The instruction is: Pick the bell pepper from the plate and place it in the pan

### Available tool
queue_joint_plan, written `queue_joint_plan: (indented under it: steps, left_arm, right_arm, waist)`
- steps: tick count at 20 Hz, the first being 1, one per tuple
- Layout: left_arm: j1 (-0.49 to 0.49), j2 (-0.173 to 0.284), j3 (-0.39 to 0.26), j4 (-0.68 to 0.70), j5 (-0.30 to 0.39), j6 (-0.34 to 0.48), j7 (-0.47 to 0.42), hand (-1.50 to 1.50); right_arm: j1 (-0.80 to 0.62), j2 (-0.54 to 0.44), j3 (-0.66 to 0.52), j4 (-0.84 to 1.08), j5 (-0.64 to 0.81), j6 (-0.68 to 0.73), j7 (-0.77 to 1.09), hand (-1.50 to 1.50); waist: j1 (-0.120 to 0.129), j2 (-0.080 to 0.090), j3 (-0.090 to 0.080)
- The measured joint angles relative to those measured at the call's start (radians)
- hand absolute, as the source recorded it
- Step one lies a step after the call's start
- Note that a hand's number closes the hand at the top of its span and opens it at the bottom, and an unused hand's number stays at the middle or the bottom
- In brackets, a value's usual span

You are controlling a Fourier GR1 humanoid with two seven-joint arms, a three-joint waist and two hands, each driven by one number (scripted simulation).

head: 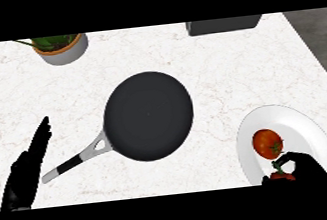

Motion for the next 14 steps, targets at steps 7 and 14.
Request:
queue_joint_plan:
  steps: [7, 14]
  left_arm:
    - [0.003, -0.002, -0.003, -0.005, 0.001, -0.003, 0.004, 0.0]
    - [-0.013, -0.008, -0.018, -0.007, -0.003, -0.011, 0.002, 0.0]
  right_arm:
    - [0.057, 0.028, 0.136, -0.199, 0.454, -0.091, 0.053, 1.5]
    - [-0.027, 0.102, 0.339, -0.346, 0.927, -0.064, 0.085, 1.5]
  waist:
    - [0.001, 0.001, 0.007]
    - [0.033, 0.012, 0.012]
